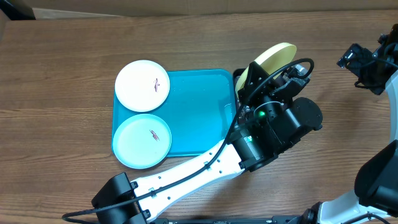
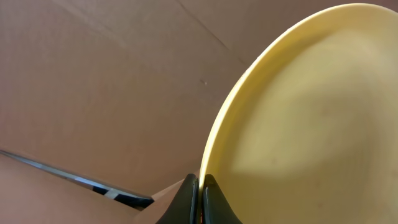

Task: Clean dirty plates on tray and stack at the side
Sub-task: 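Swing the yellow plate up over the black tray with the left gripper, then carry the yellow plate left and set it on the table, then move the left gripper to the white plate and pull it right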

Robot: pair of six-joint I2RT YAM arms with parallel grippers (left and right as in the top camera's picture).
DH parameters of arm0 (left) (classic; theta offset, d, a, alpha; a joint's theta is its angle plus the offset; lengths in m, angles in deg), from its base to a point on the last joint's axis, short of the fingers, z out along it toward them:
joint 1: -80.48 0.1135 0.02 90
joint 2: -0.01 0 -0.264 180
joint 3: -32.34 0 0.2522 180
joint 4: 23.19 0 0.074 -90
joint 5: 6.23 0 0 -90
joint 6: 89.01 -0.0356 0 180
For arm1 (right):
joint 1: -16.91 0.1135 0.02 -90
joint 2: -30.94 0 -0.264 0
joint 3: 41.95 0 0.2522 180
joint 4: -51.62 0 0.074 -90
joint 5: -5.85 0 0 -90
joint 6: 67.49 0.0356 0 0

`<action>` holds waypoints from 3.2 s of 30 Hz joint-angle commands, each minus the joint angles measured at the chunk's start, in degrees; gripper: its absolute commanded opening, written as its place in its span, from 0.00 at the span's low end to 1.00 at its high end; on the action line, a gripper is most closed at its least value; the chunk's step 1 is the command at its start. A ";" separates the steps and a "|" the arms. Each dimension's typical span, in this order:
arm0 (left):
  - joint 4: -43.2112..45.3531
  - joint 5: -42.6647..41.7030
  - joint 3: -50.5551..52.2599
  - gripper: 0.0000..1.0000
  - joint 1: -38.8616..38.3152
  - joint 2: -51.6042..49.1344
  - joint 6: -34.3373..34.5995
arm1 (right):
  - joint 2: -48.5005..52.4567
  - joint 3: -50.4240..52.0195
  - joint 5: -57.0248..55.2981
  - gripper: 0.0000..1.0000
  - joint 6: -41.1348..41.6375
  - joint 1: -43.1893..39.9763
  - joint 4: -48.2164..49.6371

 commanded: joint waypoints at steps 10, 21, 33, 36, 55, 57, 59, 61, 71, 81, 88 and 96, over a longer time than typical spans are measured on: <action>-12.02 -8.11 -1.49 0.04 2.54 1.25 24.30 | -0.09 -0.70 0.35 1.00 0.24 0.00 0.20; -25.11 -40.98 -1.57 0.04 16.37 2.29 49.90 | -0.09 -0.70 0.35 1.00 0.24 0.00 0.20; -35.78 -89.68 -1.57 0.04 57.92 11.39 60.11 | -0.09 -0.70 0.35 1.00 0.24 0.00 0.22; -39.76 -96.50 -1.55 0.04 70.79 11.28 60.26 | -0.09 -0.70 0.33 1.00 0.24 0.00 0.20; -48.37 -80.11 0.96 0.04 108.32 -1.38 55.60 | -0.09 -0.70 0.35 1.00 0.24 0.00 0.20; -46.51 -80.17 0.96 0.04 107.80 -4.02 54.71 | -0.09 -0.70 0.33 1.00 0.24 0.00 0.20; -44.15 -80.26 0.98 0.04 107.06 -7.17 53.66 | -0.09 -0.70 0.35 1.00 0.24 0.00 0.20; -42.49 -80.83 0.96 0.04 106.29 -9.99 52.35 | -0.09 -0.70 0.33 1.00 0.24 0.00 0.20; -36.35 -80.81 0.96 0.04 101.11 -17.18 47.36 | -0.09 -0.70 0.35 1.00 0.24 0.00 0.20; -44.15 -88.83 -5.64 0.69 98.95 -16.81 43.04 | -0.09 -0.70 0.33 1.00 0.24 0.00 0.20; -55.32 -89.44 -17.14 0.54 96.04 -12.22 39.87 | -0.09 -0.70 0.33 1.00 0.24 0.00 0.20; -55.12 -86.44 -16.92 0.41 86.38 -10.14 34.40 | -0.09 -0.70 0.35 1.00 0.24 0.00 0.20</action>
